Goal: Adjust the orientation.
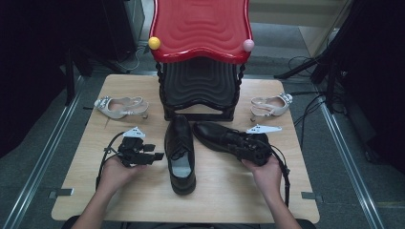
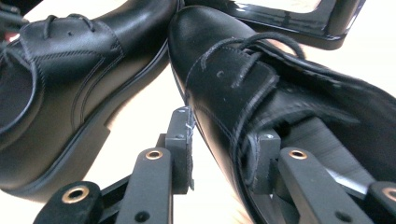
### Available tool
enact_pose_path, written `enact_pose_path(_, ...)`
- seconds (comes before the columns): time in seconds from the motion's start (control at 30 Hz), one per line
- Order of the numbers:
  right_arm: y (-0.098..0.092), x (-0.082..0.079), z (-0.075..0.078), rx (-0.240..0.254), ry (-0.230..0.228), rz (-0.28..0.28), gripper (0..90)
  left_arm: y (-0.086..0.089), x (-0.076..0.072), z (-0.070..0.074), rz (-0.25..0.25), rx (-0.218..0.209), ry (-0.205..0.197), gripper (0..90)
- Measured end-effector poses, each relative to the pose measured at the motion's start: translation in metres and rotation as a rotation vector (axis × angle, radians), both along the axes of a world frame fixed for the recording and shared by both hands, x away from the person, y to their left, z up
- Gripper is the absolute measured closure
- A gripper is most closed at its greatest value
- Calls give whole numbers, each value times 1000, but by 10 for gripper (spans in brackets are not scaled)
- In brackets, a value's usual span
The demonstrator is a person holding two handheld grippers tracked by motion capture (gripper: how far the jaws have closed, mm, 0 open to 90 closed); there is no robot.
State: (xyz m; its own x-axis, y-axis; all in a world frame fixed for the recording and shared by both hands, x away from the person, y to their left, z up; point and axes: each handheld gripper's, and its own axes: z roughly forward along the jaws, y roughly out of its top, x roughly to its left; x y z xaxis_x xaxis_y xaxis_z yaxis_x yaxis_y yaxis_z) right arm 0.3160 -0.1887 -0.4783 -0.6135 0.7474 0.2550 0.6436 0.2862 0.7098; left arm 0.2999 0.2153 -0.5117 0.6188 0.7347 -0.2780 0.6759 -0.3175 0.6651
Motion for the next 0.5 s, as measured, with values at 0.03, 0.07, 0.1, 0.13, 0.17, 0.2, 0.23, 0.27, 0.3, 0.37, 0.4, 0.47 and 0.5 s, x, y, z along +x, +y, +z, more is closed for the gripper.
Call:
enact_pose_path(0.03, -3, -2, 2, -1, 1, 8, 689, 0, 1, 0, -3, 1, 3, 409)
enact_pose_path(0.07, -3, -2, 2, -1, 1, 8, 689, 0, 1, 0, -3, 1, 3, 408)
enact_pose_path(0.1, -11, -6, 5, 9, 7, 31, 682, 0, 2, 0, -2, -5, 1, 409)
enact_pose_path(0.13, -11, -6, 5, 9, 7, 31, 682, 0, 2, 0, -2, -5, 1, 408)
enact_pose_path(0.17, -20, -10, 6, 15, -7, 50, 710, -1, 3, -1, 0, 2, 5, 409)
enact_pose_path(0.2, -23, -11, 7, 16, -14, 51, 726, -1, 3, -1, 0, 2, 5, 408)
enact_pose_path(0.23, -29, -13, 9, 15, -22, 51, 747, 0, 4, -2, 1, -3, 6, 408)
enact_pose_path(0.27, -33, -14, 9, 22, -24, 50, 764, 0, 4, -2, -1, -4, 5, 408)
enact_pose_path(0.3, -38, -15, 11, 35, -23, 46, 784, 0, 4, -2, -2, -5, 3, 408)
enact_pose_path(0.37, -48, -16, 13, 49, -28, 26, 854, 0, 5, -2, -1, -7, 2, 408)
enact_pose_path(0.4, -50, -15, 14, 50, -24, 20, 872, 0, 5, -2, 0, -8, 4, 408)
enact_pose_path(0.47, -54, -11, 15, 44, -18, 14, 900, -1, 5, -2, 5, -6, 3, 409)
enact_pose_path(0.5, -53, -9, 16, 29, -20, 14, 900, -1, 5, -2, 3, -9, 6, 409)
